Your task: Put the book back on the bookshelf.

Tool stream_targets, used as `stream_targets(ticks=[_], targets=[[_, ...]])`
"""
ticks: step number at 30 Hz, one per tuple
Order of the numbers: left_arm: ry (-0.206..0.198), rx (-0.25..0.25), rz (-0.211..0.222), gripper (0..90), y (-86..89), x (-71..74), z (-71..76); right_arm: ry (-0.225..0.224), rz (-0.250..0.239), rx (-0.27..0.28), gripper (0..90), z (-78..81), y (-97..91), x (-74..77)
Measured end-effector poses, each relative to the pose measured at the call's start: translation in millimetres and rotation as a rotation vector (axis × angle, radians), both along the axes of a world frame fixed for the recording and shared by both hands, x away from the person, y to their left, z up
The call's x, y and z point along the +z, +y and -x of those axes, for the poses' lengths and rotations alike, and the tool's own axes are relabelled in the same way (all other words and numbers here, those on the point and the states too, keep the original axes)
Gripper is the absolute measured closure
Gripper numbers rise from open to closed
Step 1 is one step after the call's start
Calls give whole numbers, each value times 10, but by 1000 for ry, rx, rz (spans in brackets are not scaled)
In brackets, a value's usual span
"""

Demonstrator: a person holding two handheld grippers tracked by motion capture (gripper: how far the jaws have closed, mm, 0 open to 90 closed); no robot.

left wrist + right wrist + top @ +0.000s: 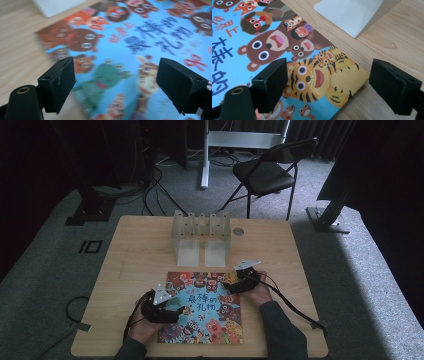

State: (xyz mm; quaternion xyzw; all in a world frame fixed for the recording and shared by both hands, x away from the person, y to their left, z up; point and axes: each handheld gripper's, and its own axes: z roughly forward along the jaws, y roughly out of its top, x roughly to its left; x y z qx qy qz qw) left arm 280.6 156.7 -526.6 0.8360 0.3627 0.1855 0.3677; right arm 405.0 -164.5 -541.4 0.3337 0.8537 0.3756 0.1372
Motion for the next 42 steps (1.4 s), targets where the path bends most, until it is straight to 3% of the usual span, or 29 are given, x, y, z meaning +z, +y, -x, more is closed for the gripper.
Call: stream_targets(ticks=[4,7,11,17,23,28,31,33,39,42], targets=[[-9,-66,-32,155,-166,-26,105,1,-8,-2,151,-12,-8,-6],[-13,-105,-47,155,-259,-42,171,22,-50,-10,156,-39,-49,-24],[-24,-137,-59,149,-343,-46,237,61,-102,-16,161,-81,-88,-68],[-5,-187,-73,132,-455,-71,317,69,-131,-20,167,-91,-89,-53],[-29,-248,-99,81,-595,-65,457,86,-171,-33,167,-97,-110,-23],[-76,-306,-127,19,-737,-52,618,79,-222,-38,167,-84,-144,59],[-102,-314,-140,16,-792,-43,676,65,-265,-34,169,-68,-173,145],[-138,-316,-188,16,-818,-56,698,54,-283,-34,169,-54,-180,192],[-168,-308,-203,6,-865,-66,710,58,-377,-2,177,-20,-192,348],[-193,-305,-221,7,-884,-67,726,46,-382,11,176,6,-152,416]])
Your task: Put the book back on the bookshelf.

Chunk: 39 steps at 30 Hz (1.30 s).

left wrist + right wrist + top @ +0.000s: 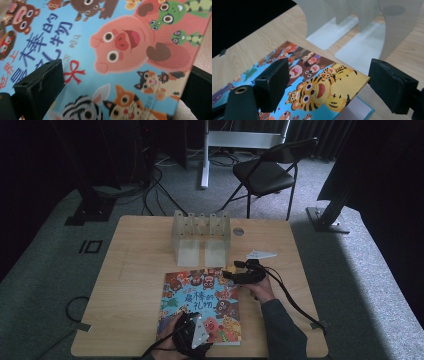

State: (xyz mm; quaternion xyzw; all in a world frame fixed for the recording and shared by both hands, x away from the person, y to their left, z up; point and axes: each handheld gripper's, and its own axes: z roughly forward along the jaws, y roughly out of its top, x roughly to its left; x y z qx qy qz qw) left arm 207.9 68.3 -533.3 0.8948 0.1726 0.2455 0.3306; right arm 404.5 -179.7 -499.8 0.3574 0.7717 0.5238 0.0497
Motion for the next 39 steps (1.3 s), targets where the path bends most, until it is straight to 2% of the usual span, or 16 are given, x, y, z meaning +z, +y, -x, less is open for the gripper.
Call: stream_targets(ticks=[2,5,7,9,12,15,17,18,22,24,25,26,30,34,36,39], targets=[[-32,3,16,22,18,35,20,-7,-9,7,177,12,13,38],[-62,4,44,26,65,109,49,-6,17,-16,195,11,31,57],[-53,-1,77,34,96,141,45,16,24,-32,203,-10,39,54],[-57,0,97,33,123,174,49,52,5,-20,216,-22,42,59],[-63,-6,105,33,146,217,48,65,32,2,234,-18,97,89],[-63,-10,114,30,159,235,39,81,27,47,296,-16,166,146],[-63,-10,114,30,159,235,39,90,39,58,296,-18,196,160],[-60,-16,125,29,175,242,14,100,55,100,390,-23,259,185],[-42,-18,139,30,196,239,-1,110,46,108,457,-43,276,216],[-47,-32,146,71,205,240,15,119,32,116,491,-53,272,220],[-56,-76,182,93,237,269,65,122,26,116,498,-57,269,225],[-51,-94,202,105,247,288,84,125,24,118,506,-62,265,227],[-37,-112,252,111,313,382,111,129,11,123,530,-72,256,236],[-35,-90,296,119,420,446,73,134,-2,129,556,-80,258,263],[-33,-63,304,119,489,460,25,130,-14,133,577,-78,261,283],[-35,-27,294,118,568,458,-39,131,-26,139,593,-85,257,291]])
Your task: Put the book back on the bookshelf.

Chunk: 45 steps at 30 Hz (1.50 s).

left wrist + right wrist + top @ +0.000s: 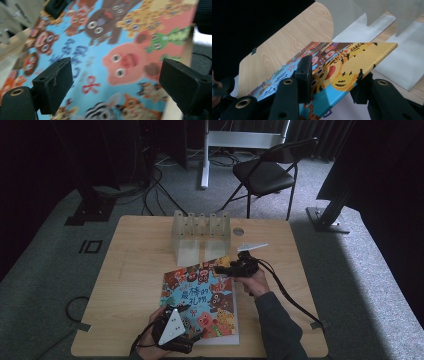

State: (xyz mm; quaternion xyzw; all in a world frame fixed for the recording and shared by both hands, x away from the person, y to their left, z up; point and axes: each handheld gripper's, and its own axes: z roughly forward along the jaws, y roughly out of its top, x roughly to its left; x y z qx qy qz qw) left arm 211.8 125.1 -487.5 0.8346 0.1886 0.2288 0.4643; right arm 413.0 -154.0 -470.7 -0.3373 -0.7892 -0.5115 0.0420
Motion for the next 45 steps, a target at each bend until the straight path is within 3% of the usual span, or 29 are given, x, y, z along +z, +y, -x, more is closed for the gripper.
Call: stream_targets(ticks=[4,8,14,20,27,41,45], targets=[[22,49,3,118,111,-22,-102,2,-8,8,605,-7,-4,9],[73,89,18,119,240,-52,-226,-6,6,11,609,3,13,57],[144,159,81,139,482,-107,-407,9,8,3,634,12,35,128],[203,228,114,124,667,-136,-554,25,-10,-11,655,26,26,147],[223,244,139,125,765,-133,-616,9,-21,-33,670,83,-16,226],[281,247,214,134,898,-126,-797,-81,-94,-43,741,284,-189,501],[279,263,200,135,911,-137,-824,-107,-119,-50,758,354,-249,574]])
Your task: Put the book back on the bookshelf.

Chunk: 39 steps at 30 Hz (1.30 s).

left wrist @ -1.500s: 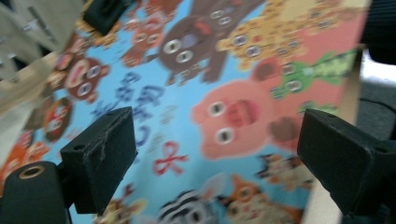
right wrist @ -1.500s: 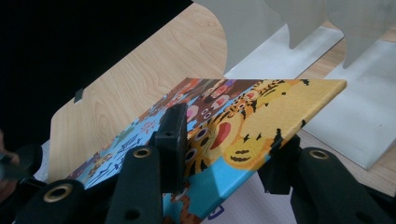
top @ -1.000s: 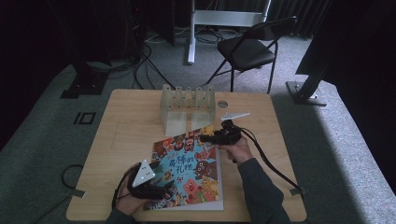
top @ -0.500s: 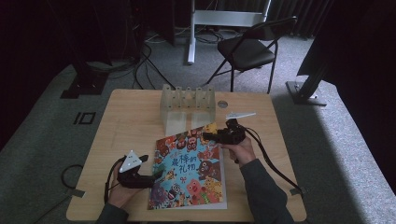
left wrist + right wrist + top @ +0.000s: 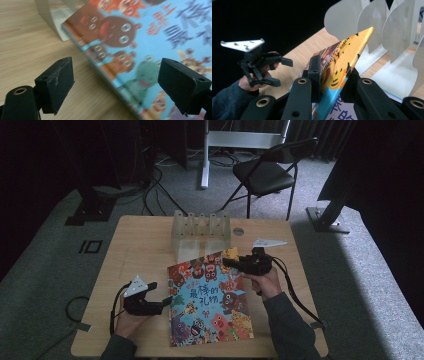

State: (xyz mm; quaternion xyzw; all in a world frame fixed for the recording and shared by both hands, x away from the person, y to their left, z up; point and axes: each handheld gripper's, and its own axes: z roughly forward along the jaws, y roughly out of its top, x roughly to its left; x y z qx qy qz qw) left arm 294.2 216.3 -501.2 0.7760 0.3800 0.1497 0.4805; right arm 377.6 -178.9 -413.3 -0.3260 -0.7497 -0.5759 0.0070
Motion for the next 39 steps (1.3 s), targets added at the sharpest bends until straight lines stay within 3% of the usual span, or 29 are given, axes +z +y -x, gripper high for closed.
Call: stream_targets(ticks=[12,18,22,23,32,39], targets=[[22,-46,38,135,-85,15,-168,-65,-54,9,782,150,-152,144],[47,-99,120,135,-134,38,-340,-94,-69,23,784,197,-187,166],[62,-128,143,132,-154,39,-412,-110,-82,36,785,215,-199,173],[77,-161,166,132,-167,38,-453,-117,-85,42,785,228,-203,179],[87,-236,225,109,-213,97,-567,-149,-118,66,786,267,-237,162],[105,-275,248,164,-236,214,-619,-165,-133,83,784,277,-240,172]])
